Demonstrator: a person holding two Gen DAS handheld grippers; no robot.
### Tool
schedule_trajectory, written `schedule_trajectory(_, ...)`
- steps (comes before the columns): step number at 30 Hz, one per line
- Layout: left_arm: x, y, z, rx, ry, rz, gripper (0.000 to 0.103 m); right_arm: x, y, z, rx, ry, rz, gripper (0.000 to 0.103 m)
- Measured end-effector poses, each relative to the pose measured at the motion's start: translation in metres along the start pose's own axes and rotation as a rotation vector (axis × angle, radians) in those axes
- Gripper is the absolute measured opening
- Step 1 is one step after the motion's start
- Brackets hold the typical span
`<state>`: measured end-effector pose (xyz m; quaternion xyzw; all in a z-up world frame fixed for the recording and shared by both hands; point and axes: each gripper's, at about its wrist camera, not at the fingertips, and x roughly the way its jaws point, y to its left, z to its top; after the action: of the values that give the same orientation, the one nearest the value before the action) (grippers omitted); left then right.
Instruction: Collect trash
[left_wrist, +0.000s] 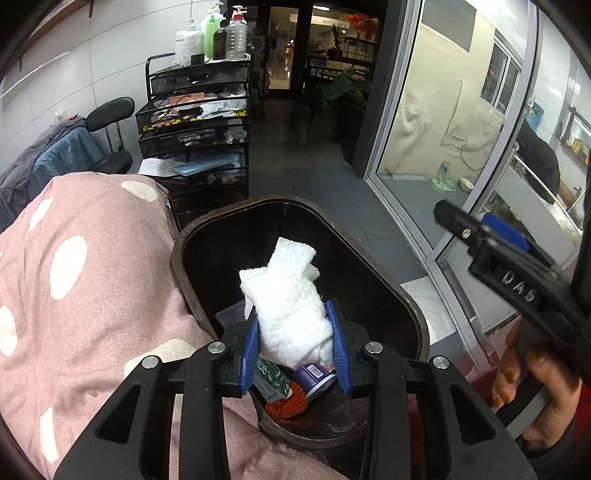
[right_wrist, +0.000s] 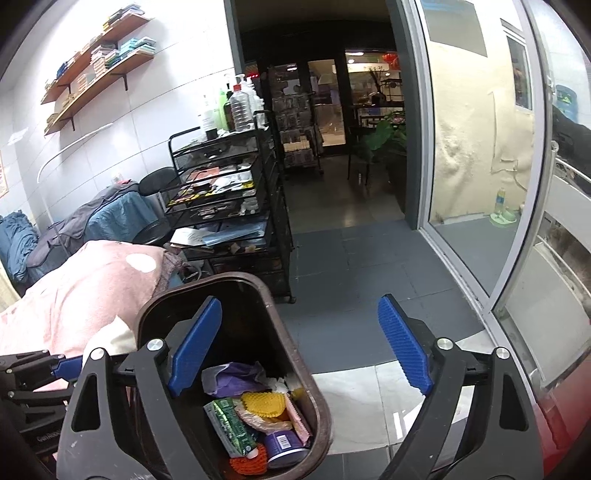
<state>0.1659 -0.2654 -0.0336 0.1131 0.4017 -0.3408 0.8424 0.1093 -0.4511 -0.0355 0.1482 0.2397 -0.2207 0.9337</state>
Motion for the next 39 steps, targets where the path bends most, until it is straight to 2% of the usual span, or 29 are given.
schedule_trajectory(1, 0.001, -0.001, 0.000, 0.003, 0.002, 0.002, 0.043, 0.000, -0.001, 0.000, 0.001, -0.003, -0.006, 0.089)
schedule_trajectory(4, 0.001, -0.004, -0.002, 0.015, -0.002, 0.019, 0.071, -0.001, -0.003, 0.001, 0.008, -0.009, -0.010, 0.091)
schedule_trajectory(8, -0.007, -0.005, -0.005, 0.029, -0.026, 0.031, 0.085, -0.003, -0.006, 0.001, 0.008, -0.015, -0.013, 0.093)
schedule_trajectory(10, -0.011, -0.003, -0.006, 0.030, -0.045, 0.048, 0.089, -0.003, -0.004, 0.001, 0.009, -0.015, -0.012, 0.094)
schedule_trajectory(19, -0.045, -0.001, -0.011, 0.038, -0.150, 0.091, 0.097, -0.007, 0.003, -0.003, 0.004, -0.011, 0.000, 0.097)
schedule_trajectory(24, -0.065, 0.002, -0.016, 0.034, -0.202, 0.089, 0.098, -0.008, 0.006, -0.003, 0.004, -0.016, 0.012, 0.097)
schedule_trajectory(28, -0.083, 0.012, -0.025, -0.001, -0.246, 0.090, 0.098, -0.012, 0.014, -0.006, -0.003, -0.018, 0.047, 0.097)
schedule_trajectory(31, -0.101, 0.028, -0.039, -0.063, -0.298, 0.101, 0.098, -0.019, 0.021, -0.009, -0.014, -0.042, 0.084, 0.097)
schedule_trajectory(34, -0.117, 0.046, -0.056, -0.119, -0.346, 0.170, 0.098, -0.031, 0.039, -0.014, -0.048, -0.078, 0.152, 0.097)
schedule_trajectory(39, -0.144, 0.072, -0.088, -0.207, -0.421, 0.360, 0.098, -0.057, 0.074, -0.031, -0.110, -0.131, 0.246, 0.097)
